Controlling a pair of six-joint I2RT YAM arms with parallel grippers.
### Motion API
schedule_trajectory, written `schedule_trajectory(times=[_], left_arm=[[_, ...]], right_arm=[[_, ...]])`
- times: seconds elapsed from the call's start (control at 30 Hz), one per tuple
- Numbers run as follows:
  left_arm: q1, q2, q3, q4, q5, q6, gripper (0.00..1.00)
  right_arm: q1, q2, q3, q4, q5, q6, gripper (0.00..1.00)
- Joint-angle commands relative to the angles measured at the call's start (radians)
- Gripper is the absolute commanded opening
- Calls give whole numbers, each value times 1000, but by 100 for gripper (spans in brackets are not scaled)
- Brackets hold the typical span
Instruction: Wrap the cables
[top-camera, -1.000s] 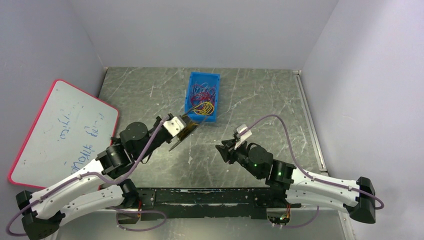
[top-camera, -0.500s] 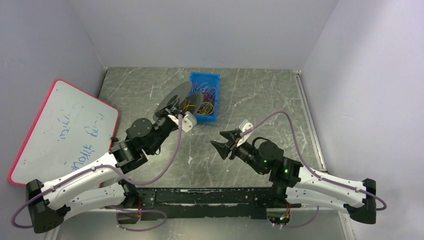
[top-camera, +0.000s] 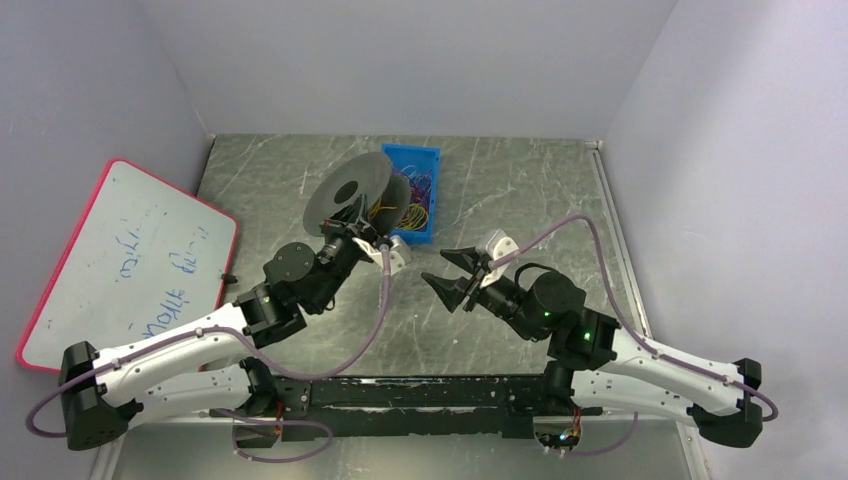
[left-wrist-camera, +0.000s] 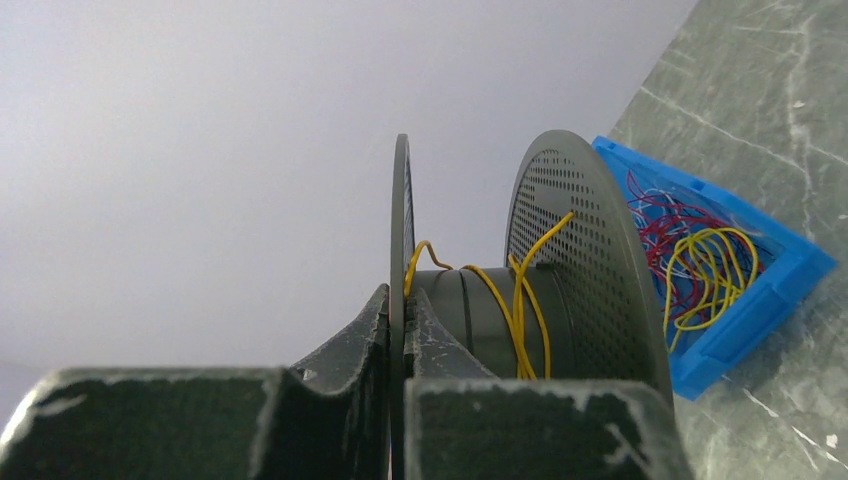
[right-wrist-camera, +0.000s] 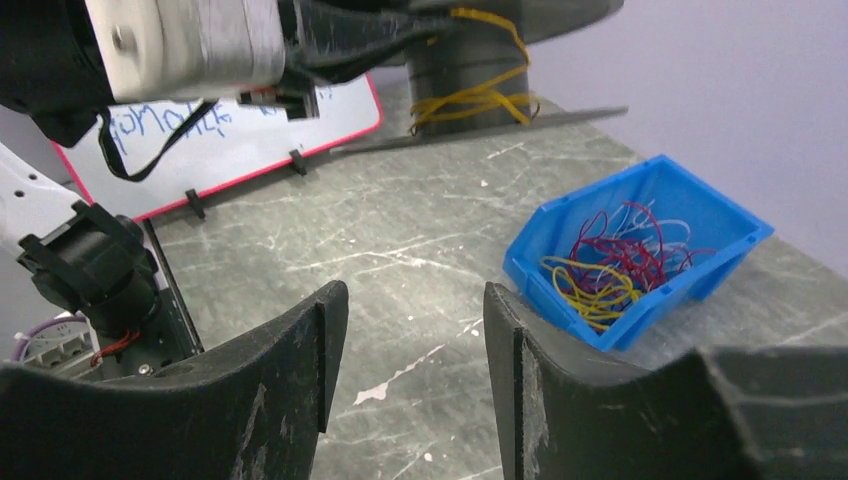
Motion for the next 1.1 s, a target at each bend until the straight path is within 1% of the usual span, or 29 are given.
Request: schedule_trajectory(times=[0.0, 0.1, 0.3, 0.43, 0.57, 0.73, 0.83, 0.9, 0.97, 1.07], left_arm=[[-17, -78, 62, -67, 97, -14, 7], [-17, -127, 83, -212, 192, -78, 7], [-17, -197, 89, -379, 333, -138, 7], [-17, -212, 92, -432, 412, -155, 7], [-17, -212, 95, -456, 455, -162, 7], [-17, -205, 84, -455, 478, -166, 7], [-17, -196, 84, -458, 479, -168, 7], [-17, -195, 88, -462, 488, -172, 7], [-17, -197, 87, -461, 498, -173, 7], [-17, -203, 86, -461, 500, -175, 7]], right_arm=[[-3, -1, 86, -54, -36, -67, 56], [-4, 11, 151, -119, -45, -80, 57], [-4, 92, 328, -293, -124, -30, 59], [-5, 164, 415, -356, -140, 47, 62], [-9, 244, 508, -446, -123, 127, 63], [-33, 312, 538, -508, -160, 220, 63], [-80, 342, 536, -526, -211, 260, 63], [-138, 361, 527, -528, -272, 281, 61], [-226, 384, 521, -528, -376, 300, 58], [-294, 412, 514, -522, -458, 322, 57]])
